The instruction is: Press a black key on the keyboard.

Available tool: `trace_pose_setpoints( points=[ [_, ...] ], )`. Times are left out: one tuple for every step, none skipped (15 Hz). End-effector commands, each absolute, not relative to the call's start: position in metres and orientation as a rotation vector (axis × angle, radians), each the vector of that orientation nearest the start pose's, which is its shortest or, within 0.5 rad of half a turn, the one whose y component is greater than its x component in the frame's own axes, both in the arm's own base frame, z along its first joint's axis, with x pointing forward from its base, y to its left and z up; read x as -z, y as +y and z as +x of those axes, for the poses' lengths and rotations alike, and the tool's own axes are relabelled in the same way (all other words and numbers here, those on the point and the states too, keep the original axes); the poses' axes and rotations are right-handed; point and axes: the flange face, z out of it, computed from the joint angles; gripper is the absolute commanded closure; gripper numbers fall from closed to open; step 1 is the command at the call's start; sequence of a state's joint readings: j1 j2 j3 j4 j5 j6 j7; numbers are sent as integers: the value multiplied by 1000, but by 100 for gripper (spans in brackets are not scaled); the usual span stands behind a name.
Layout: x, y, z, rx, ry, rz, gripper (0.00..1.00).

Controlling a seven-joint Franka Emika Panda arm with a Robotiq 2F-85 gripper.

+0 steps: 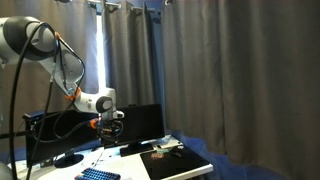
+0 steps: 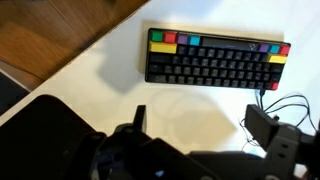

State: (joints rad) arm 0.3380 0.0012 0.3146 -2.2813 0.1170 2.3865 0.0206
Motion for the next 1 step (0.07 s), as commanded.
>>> trace_pose_setpoints(
  points=[
    [-362,321,418,99,-823,-2912,0]
  ],
)
